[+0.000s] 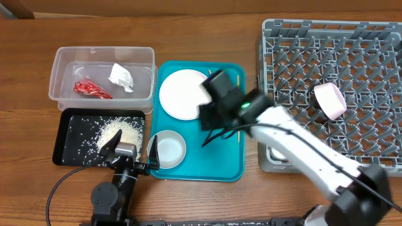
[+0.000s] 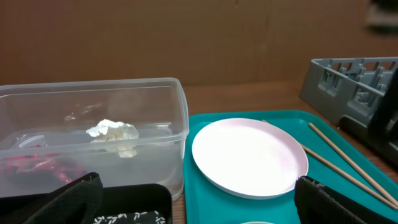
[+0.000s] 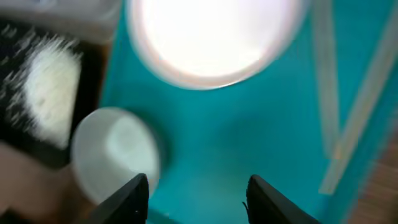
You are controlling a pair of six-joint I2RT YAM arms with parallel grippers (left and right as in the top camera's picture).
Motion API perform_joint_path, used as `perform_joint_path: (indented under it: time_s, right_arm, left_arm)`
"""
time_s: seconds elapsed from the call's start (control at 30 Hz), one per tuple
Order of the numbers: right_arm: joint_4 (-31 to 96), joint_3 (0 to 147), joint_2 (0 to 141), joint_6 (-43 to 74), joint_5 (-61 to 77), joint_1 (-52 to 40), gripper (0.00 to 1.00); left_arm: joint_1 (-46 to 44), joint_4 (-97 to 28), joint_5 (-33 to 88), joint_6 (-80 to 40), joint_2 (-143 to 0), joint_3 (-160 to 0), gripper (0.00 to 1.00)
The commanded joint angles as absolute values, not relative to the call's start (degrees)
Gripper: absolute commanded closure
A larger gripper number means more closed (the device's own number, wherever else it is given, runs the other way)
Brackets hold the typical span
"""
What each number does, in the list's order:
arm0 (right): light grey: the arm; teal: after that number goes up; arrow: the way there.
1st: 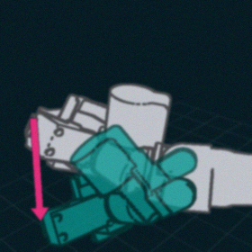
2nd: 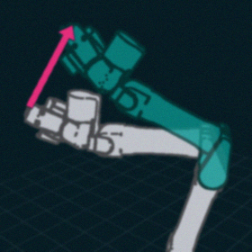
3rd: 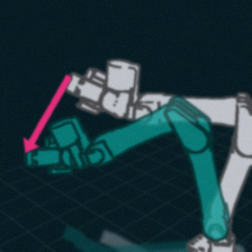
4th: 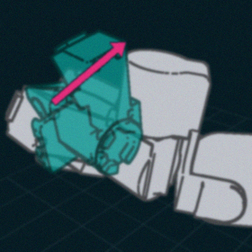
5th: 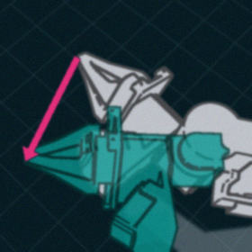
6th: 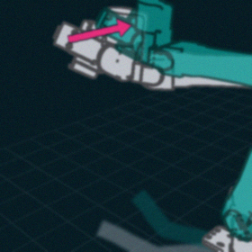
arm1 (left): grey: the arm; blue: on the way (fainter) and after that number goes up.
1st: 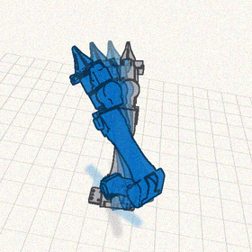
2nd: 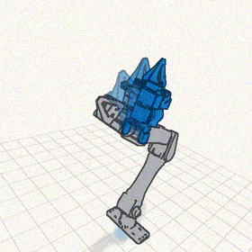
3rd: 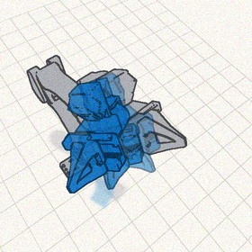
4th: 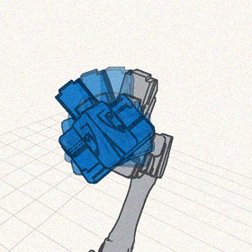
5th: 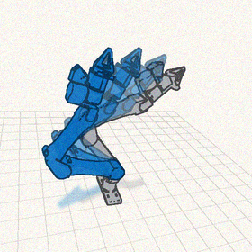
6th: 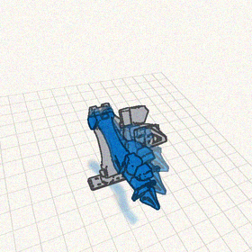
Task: Sort waste into correct bins and load items into the dishwasher
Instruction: 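Move the right gripper to the small grey-white bowl and grasp it, then lift the small bowl and place it in the dish rack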
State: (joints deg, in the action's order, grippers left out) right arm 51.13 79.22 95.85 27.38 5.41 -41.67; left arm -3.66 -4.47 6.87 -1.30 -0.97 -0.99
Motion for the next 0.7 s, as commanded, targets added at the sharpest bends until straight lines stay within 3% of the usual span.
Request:
perform_joint_path:
  time_s: [0.0, 0.17, 0.23, 0.3, 0.4, 0.57, 0.67]
  right_arm:
    - [47.22, 76.86, 101.93, 32.95, 12.49, -46.96, 0.47]
    - [44.12, 76.86, 109.84, 36.93, 10.59, -49.50, 0.50]
    - [43.75, 76.86, 112.16, 38.26, 10.85, -49.50, 0.60]
    - [43.75, 76.86, 113.49, 38.98, 10.85, -49.50, 0.78]
    - [44.05, 77.01, 112.92, 39.24, 10.70, -48.80, 0.96]
    - [48.12, 77.41, 105.75, 38.79, 3.03, -46.33, 0.96]
    - [52.75, 78.50, 98.43, 37.17, -8.60, -44.71, 0.96]
  left_arm:
    - [-3.40, -4.19, 6.92, -1.67, -0.54, -0.47, 0.00]
    - [-3.40, -4.19, 6.92, -1.67, -0.54, -0.47, 0.00]
    - [-3.40, -4.19, 6.92, -1.67, -0.54, -0.47, 0.00]
    - [-3.40, -4.19, 6.92, -1.67, -0.54, -0.47, 0.00]
    - [-3.40, -4.19, 6.92, -1.67, -0.54, -0.47, 0.00]
    - [-3.40, -4.19, 6.92, -1.67, -0.54, -0.47, 0.00]
    - [-3.40, -4.19, 6.92, -1.67, -0.54, -0.47, 0.00]
